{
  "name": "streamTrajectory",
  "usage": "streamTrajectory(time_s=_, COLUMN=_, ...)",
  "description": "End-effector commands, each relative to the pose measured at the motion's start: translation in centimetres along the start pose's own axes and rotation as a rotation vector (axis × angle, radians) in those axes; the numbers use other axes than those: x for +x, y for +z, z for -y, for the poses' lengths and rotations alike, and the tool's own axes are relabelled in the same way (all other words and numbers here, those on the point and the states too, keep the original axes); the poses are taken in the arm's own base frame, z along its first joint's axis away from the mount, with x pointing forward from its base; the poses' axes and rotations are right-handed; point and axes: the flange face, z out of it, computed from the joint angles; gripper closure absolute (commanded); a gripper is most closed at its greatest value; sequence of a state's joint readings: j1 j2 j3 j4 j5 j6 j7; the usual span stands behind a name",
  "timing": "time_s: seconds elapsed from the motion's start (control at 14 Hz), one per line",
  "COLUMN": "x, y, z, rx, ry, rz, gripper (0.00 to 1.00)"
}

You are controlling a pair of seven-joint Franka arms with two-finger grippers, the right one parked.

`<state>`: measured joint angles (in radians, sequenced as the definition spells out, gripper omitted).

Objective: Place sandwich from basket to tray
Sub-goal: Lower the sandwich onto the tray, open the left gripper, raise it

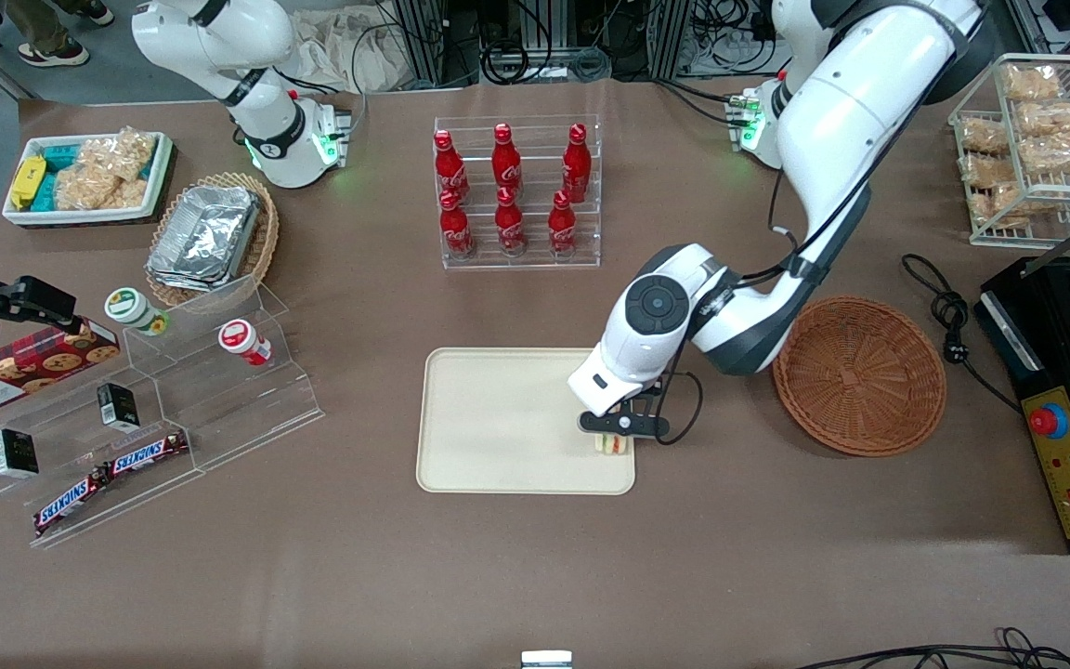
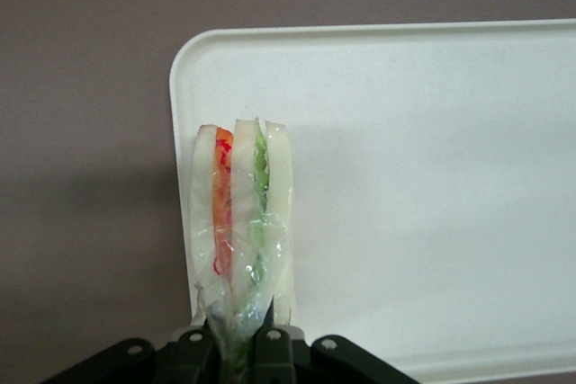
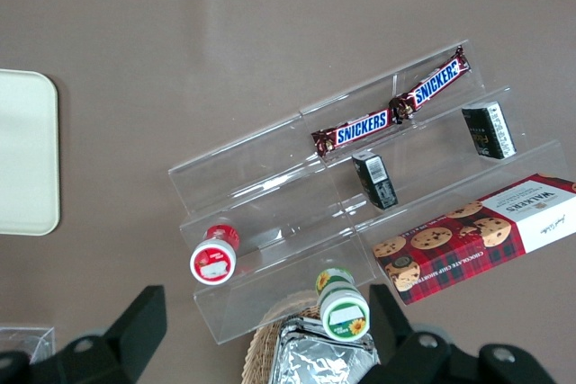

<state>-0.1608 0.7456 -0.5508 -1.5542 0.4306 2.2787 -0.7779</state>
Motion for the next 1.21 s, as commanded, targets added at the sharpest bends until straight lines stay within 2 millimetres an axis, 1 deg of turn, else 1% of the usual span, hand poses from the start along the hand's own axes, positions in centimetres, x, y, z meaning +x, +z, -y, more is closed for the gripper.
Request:
streamTrajectory(time_s=0.0, x=1.2, y=1.7, z=-0.5, rx=0.002, ry=-0.037, rz=-0.041, gripper=1.0)
streamTrajectory(time_s=0.07, x=1.5, y=2.4, z=-0.5, rx=0.007, ry=-0.038, rz=-0.041, gripper=1.0)
streamTrajectory(time_s=0.14, x=1.7, y=2.3, z=-0.6, rx=0.003, ry=-0.044, rz=-0.044, gripper=0.87)
streamTrajectory(time_s=0.21, x=1.7, y=2.2, z=-0.6, rx=0.002, ry=-0.049, rz=-0.043, gripper=0.32)
streamTrajectory(time_s=0.29, x=1.7, y=1.8, z=-0.6, rx=0.006, ry=-0.069, rz=-0.042, gripper=0.01)
streamTrajectory(time_s=0.36, x=1.7, y=1.4, z=-0.6, rx=0.008, ry=-0.101, rz=-0.047, gripper=0.01)
streamTrajectory(time_s=0.43, x=1.9, y=0.3, z=-0.5, rx=0.015, ry=-0.117, rz=-0.049, gripper=0.01)
streamTrajectory(time_s=0.5, x=1.9, y=-1.4, z=-0.3, rx=0.043, ry=-0.119, rz=-0.046, gripper=0.01)
streamTrajectory(time_s=0.64, x=2.2, y=-6.2, z=0.6, rx=0.115, ry=-0.123, rz=-0.041, gripper=0.01)
streamTrajectory(time_s=0.79, x=1.8, y=-11.4, z=2.2, rx=0.204, ry=-0.12, rz=-0.034, gripper=0.01)
streamTrajectory(time_s=0.86, x=1.3, y=-13.7, z=3.4, rx=0.25, ry=-0.073, rz=-0.006, gripper=0.01)
streamTrajectory(time_s=0.93, x=1.2, y=-16.3, z=5.0, rx=0.27, ry=-0.035, rz=0.033, gripper=0.01)
streamTrajectory(time_s=1.0, x=1.2, y=-18.4, z=6.8, rx=0.262, ry=0.009, rz=0.074, gripper=0.01)
streamTrajectory(time_s=1.07, x=1.6, y=-21.0, z=9.4, rx=0.253, ry=0.043, rz=0.087, gripper=0.01)
streamTrajectory(time_s=1.14, x=1.5, y=-23.0, z=11.6, rx=0.269, ry=0.046, rz=0.105, gripper=0.01)
